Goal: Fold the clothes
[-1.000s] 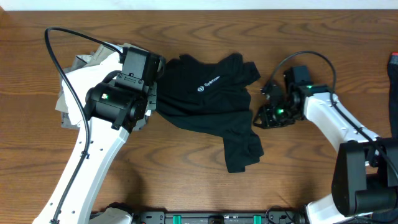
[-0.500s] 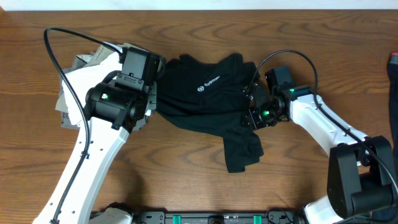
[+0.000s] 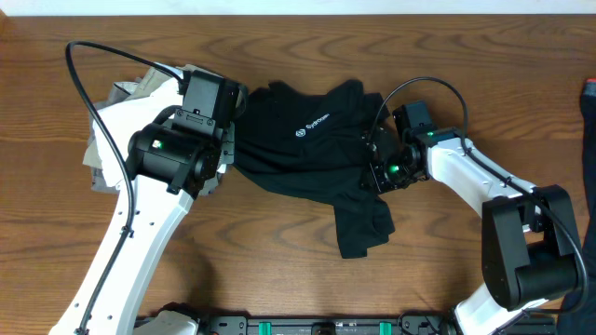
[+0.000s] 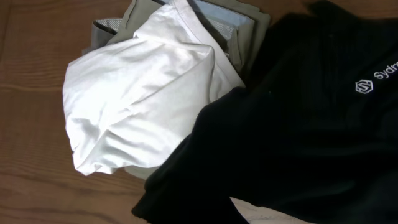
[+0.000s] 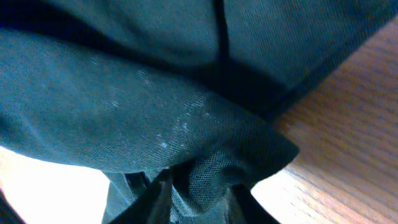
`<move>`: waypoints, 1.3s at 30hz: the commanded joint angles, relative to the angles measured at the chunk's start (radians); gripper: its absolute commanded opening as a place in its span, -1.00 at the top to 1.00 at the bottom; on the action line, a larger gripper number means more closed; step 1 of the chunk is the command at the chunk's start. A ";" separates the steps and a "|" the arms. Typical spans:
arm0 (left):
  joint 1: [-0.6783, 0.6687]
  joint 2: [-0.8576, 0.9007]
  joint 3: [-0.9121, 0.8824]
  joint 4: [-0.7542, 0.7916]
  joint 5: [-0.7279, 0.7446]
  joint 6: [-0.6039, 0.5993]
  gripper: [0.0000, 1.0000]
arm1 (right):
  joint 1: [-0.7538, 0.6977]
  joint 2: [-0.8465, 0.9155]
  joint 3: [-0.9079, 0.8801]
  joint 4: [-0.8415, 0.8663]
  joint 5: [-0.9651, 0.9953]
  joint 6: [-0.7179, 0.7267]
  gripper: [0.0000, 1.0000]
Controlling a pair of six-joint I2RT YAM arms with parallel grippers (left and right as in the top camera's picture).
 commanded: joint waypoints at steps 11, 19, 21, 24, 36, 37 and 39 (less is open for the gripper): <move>0.004 -0.017 0.030 0.001 -0.035 -0.008 0.88 | 0.000 -0.031 0.006 -0.023 -0.066 0.011 0.97; 0.005 -0.027 0.030 0.001 -0.039 -0.008 0.88 | -0.132 -0.272 0.055 -0.072 -0.156 0.042 0.97; 0.005 -0.027 0.030 0.001 -0.047 -0.008 0.88 | -0.171 -0.324 0.055 -0.082 -0.114 0.048 0.97; 0.005 -0.027 0.030 0.002 -0.060 -0.008 0.88 | -0.212 -0.364 0.055 -0.106 -0.050 0.048 0.97; 0.004 -0.029 0.030 0.023 -0.061 0.003 0.88 | -0.220 -0.356 0.050 -0.141 -0.043 0.040 0.98; 0.004 -0.029 0.030 0.022 -0.061 0.003 0.88 | -0.208 -0.343 0.048 -0.150 -0.043 0.040 0.97; 0.004 -0.024 0.029 0.018 -0.055 0.003 0.88 | -0.178 -0.310 0.035 -0.159 -0.043 0.040 0.98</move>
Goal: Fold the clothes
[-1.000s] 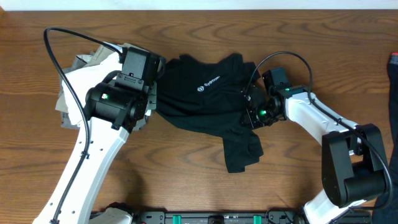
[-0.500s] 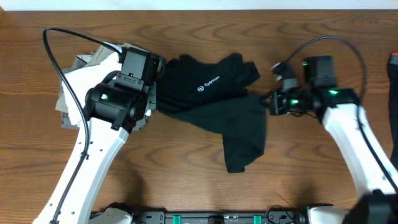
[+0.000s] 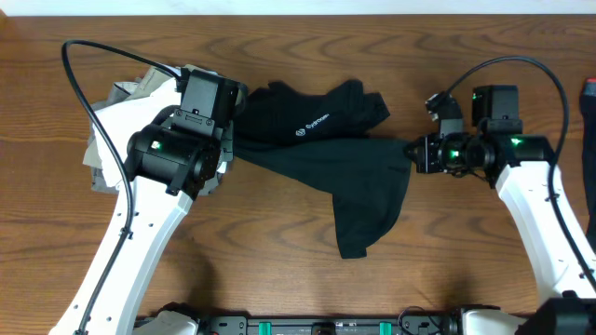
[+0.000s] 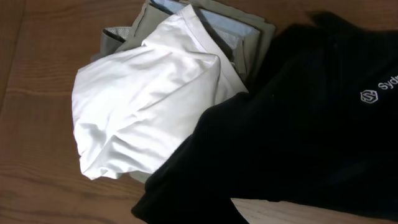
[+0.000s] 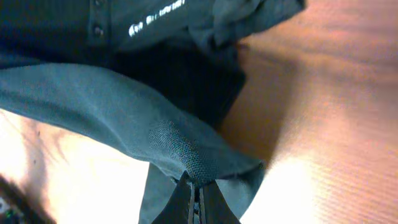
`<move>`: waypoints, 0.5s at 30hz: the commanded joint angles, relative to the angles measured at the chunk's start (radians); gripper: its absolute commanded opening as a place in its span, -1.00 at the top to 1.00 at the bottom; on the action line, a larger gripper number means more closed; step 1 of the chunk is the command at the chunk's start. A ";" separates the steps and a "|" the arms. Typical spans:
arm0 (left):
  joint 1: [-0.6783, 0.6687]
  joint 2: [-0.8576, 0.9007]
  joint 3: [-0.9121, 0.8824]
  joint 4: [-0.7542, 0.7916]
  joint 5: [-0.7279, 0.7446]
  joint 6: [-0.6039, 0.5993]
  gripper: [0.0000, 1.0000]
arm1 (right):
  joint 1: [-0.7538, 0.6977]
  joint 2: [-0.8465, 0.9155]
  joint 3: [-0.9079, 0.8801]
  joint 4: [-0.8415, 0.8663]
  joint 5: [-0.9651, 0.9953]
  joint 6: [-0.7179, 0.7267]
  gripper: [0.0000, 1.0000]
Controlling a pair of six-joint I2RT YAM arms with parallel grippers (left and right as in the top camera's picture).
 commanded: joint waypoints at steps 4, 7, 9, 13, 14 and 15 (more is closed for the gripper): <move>0.004 0.006 0.010 -0.009 -0.027 0.002 0.88 | 0.098 0.126 -0.043 -0.014 0.000 0.006 0.98; 0.004 0.038 0.006 -0.029 -0.027 0.002 0.88 | 0.124 0.194 -0.046 -0.019 0.000 0.006 0.97; 0.005 0.060 0.006 -0.035 -0.028 0.002 0.88 | 0.135 0.237 -0.046 -0.018 0.000 0.006 0.98; 0.004 0.095 0.006 -0.033 -0.028 0.002 0.88 | 0.145 0.302 -0.046 -0.019 0.000 0.003 0.95; 0.004 0.101 0.006 -0.034 -0.028 0.002 0.88 | 0.146 0.314 -0.046 -0.024 0.000 0.003 0.90; 0.004 0.108 0.006 -0.034 -0.028 0.002 0.88 | 0.147 0.323 -0.046 -0.029 0.000 0.002 0.83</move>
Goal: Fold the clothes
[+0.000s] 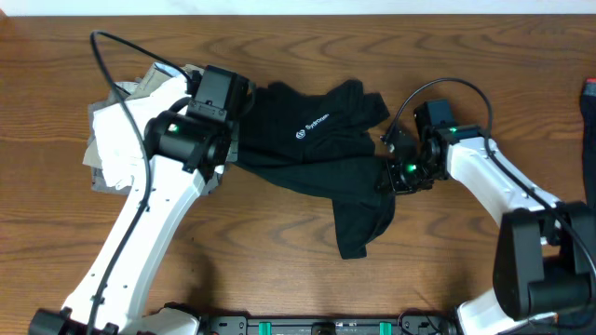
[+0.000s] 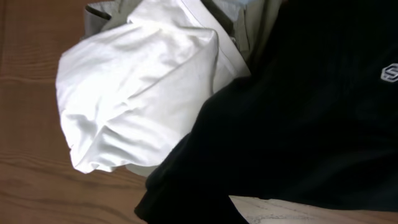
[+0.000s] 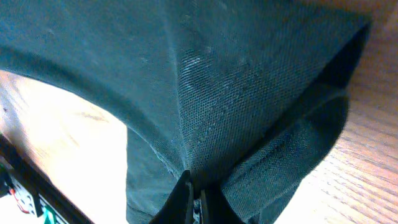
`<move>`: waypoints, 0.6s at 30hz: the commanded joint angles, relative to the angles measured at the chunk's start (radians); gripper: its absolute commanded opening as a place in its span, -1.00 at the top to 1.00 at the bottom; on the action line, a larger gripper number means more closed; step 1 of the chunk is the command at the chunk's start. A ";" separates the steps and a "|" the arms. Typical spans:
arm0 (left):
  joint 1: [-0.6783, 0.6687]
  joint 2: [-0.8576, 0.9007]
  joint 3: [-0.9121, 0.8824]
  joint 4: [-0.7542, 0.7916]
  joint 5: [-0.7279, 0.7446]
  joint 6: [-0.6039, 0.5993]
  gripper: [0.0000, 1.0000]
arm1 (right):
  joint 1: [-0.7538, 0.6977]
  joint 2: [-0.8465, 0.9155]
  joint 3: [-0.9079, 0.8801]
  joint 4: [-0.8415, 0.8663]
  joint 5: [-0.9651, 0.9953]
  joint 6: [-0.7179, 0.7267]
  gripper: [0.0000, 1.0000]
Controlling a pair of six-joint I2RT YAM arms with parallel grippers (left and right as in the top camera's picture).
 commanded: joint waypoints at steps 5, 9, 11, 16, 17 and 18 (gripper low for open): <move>0.004 0.016 0.006 -0.005 -0.028 0.003 0.88 | 0.010 0.038 -0.006 -0.041 -0.005 -0.030 0.36; 0.004 0.016 0.006 -0.005 -0.028 0.003 0.88 | 0.013 0.038 -0.014 -0.049 -0.005 -0.029 0.13; 0.004 0.016 0.006 -0.005 -0.028 0.003 0.88 | 0.013 0.038 -0.024 -0.042 -0.005 -0.029 0.10; 0.004 0.016 0.006 -0.005 -0.028 0.002 0.88 | 0.016 0.040 -0.063 0.000 -0.006 -0.015 0.10; 0.004 0.016 0.006 -0.005 -0.028 0.003 0.88 | 0.017 0.040 -0.071 0.012 -0.011 -0.007 0.13; 0.004 0.016 0.006 -0.005 -0.028 0.003 0.88 | 0.018 0.040 -0.077 0.024 -0.024 -0.005 0.17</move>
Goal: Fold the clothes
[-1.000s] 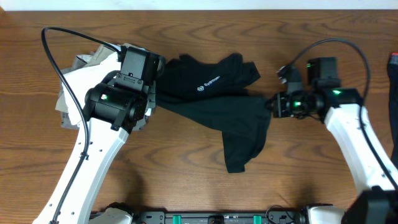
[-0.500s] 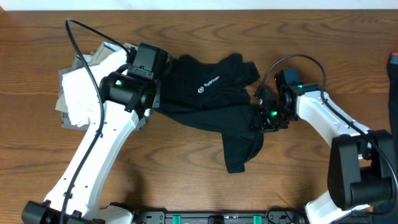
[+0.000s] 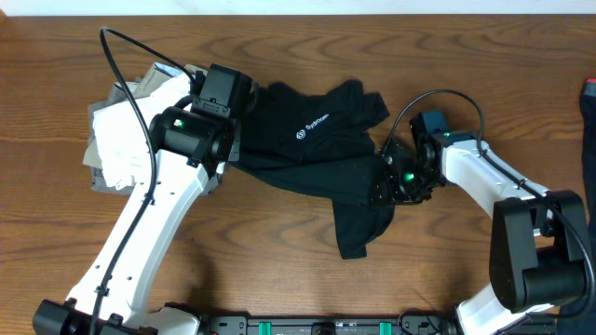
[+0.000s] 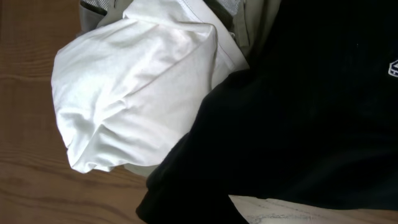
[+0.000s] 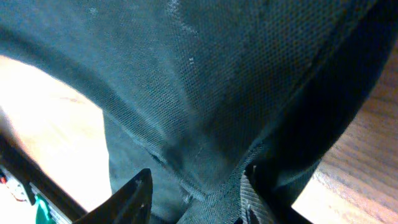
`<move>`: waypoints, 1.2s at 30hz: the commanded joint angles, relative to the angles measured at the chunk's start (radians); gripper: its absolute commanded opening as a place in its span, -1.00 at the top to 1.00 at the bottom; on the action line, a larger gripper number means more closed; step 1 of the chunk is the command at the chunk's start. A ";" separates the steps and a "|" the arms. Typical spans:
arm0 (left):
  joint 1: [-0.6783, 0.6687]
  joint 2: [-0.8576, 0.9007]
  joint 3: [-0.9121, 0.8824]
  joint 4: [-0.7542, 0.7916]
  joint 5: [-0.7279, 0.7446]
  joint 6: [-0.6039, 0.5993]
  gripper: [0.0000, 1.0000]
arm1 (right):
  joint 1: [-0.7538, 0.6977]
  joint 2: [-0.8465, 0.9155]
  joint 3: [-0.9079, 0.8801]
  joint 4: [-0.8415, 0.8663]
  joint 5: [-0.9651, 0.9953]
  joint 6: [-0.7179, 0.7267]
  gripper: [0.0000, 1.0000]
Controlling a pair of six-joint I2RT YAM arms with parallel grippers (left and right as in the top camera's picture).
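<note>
A black polo shirt with a small white logo lies crumpled at the table's middle, one flap trailing toward the front. At the shirt's left edge my left gripper has black cloth covering its jaws, and it seems shut on that edge. My right gripper is at the shirt's right side, low on the cloth. Its fingers stand apart, open, with dark mesh fabric bunched between them; in that view the right gripper is pressed into the fold.
A white shirt lies on a pile of khaki and grey garments at the far left, touching the black shirt. A red and dark object sits at the right edge. A black rail runs along the front edge.
My right gripper was shut on a fold of the black shirt and is now open, slightly lower and further left on the cloth. The left arm has hardly moved.
First my right gripper's fingers stood around bunched cloth at the shirt's right side. Then it was shut on the hem, far out to the right, the cloth stretched from the left gripper. Later it was back at the shirt, still shut, and now it is open.
</note>
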 commanded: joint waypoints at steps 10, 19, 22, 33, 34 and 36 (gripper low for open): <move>0.004 -0.002 0.006 -0.003 -0.027 0.003 0.88 | 0.014 0.008 -0.035 0.096 -0.091 -0.005 0.55; 0.004 -0.002 0.006 -0.002 -0.027 0.002 0.87 | 0.017 0.008 -0.035 0.128 -0.101 -0.011 0.42; 0.004 -0.002 0.006 -0.002 -0.027 0.002 0.88 | 0.032 0.008 -0.035 0.128 -0.106 -0.011 0.50; 0.004 -0.002 0.006 -0.002 -0.027 0.003 0.88 | 0.066 0.006 -0.032 0.124 -0.113 -0.011 0.94; 0.004 -0.002 0.006 -0.002 -0.027 0.003 0.88 | 0.062 0.003 -0.029 0.124 -0.113 -0.011 0.98; 0.004 -0.002 0.006 -0.002 -0.027 0.003 0.88 | 0.051 -0.011 -0.016 0.112 -0.114 -0.011 0.98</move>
